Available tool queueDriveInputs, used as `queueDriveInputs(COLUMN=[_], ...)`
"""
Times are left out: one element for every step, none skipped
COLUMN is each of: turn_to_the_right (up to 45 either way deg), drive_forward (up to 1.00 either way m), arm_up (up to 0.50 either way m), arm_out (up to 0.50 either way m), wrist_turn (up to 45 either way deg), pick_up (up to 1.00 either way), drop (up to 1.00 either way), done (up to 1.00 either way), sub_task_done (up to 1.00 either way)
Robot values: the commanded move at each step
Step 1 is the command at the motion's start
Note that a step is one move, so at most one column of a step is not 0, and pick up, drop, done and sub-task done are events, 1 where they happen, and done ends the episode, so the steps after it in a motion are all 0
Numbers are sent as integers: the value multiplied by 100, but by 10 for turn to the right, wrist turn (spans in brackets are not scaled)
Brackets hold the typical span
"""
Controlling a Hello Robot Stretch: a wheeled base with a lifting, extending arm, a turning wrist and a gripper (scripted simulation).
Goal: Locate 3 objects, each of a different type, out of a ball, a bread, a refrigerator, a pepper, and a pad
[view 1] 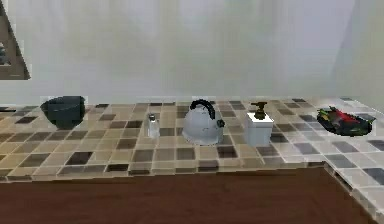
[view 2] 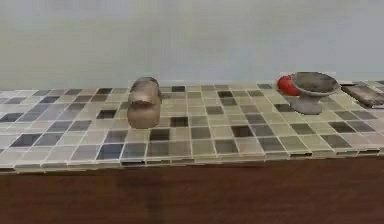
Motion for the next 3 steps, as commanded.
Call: queueDriveInputs(turn_to_the_right=[-450, -450, -210], drive_forward=[0, 0, 0], arm_up=[0, 0, 0], arm_out=[0, 0, 0], wrist_turn=[0, 0, 0], pick_up=[0, 0, 0], drop=[0, 0, 0], done=[0, 0, 0], sub_task_done=[0, 0, 0])
